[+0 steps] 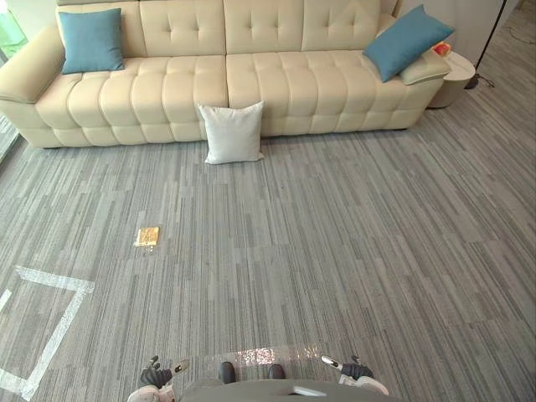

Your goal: Pick up cushions and gather them together orderly.

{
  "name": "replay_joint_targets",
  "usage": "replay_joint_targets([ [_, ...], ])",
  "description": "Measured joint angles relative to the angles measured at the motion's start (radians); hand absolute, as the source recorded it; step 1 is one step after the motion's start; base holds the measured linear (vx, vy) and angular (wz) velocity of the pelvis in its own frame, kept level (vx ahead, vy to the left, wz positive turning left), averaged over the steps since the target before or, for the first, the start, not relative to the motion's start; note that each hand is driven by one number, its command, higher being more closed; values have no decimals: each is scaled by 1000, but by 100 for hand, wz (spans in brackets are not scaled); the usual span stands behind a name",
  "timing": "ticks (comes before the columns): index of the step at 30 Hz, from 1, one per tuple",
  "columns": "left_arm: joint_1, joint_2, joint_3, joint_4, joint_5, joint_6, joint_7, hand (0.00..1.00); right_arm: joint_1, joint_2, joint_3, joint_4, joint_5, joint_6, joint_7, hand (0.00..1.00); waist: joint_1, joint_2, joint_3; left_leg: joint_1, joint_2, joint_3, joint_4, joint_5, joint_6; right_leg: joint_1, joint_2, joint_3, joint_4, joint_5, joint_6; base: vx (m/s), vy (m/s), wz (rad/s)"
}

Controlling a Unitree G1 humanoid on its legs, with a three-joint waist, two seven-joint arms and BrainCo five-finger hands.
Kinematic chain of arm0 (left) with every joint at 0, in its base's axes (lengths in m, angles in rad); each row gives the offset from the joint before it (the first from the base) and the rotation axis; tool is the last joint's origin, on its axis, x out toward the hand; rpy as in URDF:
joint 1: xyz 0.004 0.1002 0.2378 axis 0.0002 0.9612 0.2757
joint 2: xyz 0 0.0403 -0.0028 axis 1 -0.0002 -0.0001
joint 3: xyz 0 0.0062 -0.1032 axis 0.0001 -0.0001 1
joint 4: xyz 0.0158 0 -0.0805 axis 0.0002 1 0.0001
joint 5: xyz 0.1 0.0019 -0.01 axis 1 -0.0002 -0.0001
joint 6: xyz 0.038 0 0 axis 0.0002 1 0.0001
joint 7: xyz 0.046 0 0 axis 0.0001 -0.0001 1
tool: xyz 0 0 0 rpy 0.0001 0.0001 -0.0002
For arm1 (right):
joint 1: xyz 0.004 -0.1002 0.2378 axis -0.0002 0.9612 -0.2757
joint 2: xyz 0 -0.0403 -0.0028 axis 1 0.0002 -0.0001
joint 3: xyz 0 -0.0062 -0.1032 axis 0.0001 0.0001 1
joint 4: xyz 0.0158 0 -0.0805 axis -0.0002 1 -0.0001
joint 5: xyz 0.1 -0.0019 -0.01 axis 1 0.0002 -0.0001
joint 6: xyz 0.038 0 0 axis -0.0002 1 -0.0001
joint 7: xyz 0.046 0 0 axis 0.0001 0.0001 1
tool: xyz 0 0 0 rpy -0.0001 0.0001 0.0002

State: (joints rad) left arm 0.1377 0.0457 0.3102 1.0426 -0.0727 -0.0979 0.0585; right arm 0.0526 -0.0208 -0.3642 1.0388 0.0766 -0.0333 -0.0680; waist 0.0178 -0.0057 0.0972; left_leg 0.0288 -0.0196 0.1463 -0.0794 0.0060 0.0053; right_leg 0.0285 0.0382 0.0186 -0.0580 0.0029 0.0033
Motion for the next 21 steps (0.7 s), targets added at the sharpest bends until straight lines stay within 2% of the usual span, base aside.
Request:
replay_joint_targets([
  [2,-9,-7,7,-4,0,0,0,0,-4,6,2,-3,0,3,0,0,10,-1,5,-22,1,22,6,-13,3,-30,-2,7,17,-8,9,-14,28,-13],
  [4,-17,-9,14,-14,0,0,0,0,-8,12,2,-8,0,11,0,0,18,-11,13,-64,5,47,83,-61,13,-63,-9,14,52,-31,17,38,43,-13],
  [8,-18,-15,5,-52,0,0,-1,0,20,20,10,-80,0,17,0,0,34,-14,19,-136,26,119,282,-208,31,-148,-43,-13,250,-167,57,65,64,-12],
  [9,-24,-13,1,-53,-1,1,-1,0,36,20,10,-107,1,16,1,0,31,-11,24,-151,30,124,359,-276,39,-189,-65,-36,397,-218,67,120,108,-2],
  [10,-29,-14,-1,-53,-1,1,0,0,37,20,11,-123,1,17,1,0,34,-9,29,-149,30,123,378,-297,43,-233,-71,-45,500,-223,70,261,209,2],
  [11,-34,-12,-7,-55,-1,1,-1,0,41,20,20,-156,4,15,2,0,28,-9,35,-131,30,112,398,-325,52,-319,-80,-64,698,-221,58,305,186,14],
  [12,-39,-8,-7,-59,-1,1,0,0,40,28,21,-168,10,12,2,0,15,-18,46,-108,29,97,414,-351,51,-359,-88,-77,819,-239,52,343,161,25],
  [14,-41,-5,-5,-61,-1,3,0,0,40,38,21,-169,13,8,2,0,14,-22,48,-67,29,85,415,-374,48,-392,-90,-95,903,-269,56,312,54,20],
  [16,-62,-23,-8,-61,-1,5,0,0,40,44,18,-186,16,7,2,0,8,-26,47,16,35,61,375,-404,36,-449,-88,-160,905,-304,62,544,25,29],
  [18,-90,-45,-9,-61,-1,7,0,0,32,47,5,-198,22,4,5,0,-4,-13,54,83,46,42,313,-407,31,-526,-70,-207,849,-306,44,598,-24,38],
  [19,-105,-59,-20,-59,-1,8,0,0,7,33,3,-201,38,-4,8,0,-22,22,72,147,85,30,261,-401,20,-565,-29,-238,758,-282,9,835,-76,62],
  [20,-113,-54,-49,-46,-1,7,-1,0,2,22,8,-198,37,-10,10,0,-35,21,73,177,88,-13,252,-385,-13,-589,-7,-238,635,-207,1,854,-91,65],
  [21,-116,-54,-58,-44,0,7,-1,0,3,20,8,-196,37,-10,13,0,-37,18,75,188,86,-25,250,-381,-21,-590,-5,-235,589,-174,-4,954,-133,70],
])
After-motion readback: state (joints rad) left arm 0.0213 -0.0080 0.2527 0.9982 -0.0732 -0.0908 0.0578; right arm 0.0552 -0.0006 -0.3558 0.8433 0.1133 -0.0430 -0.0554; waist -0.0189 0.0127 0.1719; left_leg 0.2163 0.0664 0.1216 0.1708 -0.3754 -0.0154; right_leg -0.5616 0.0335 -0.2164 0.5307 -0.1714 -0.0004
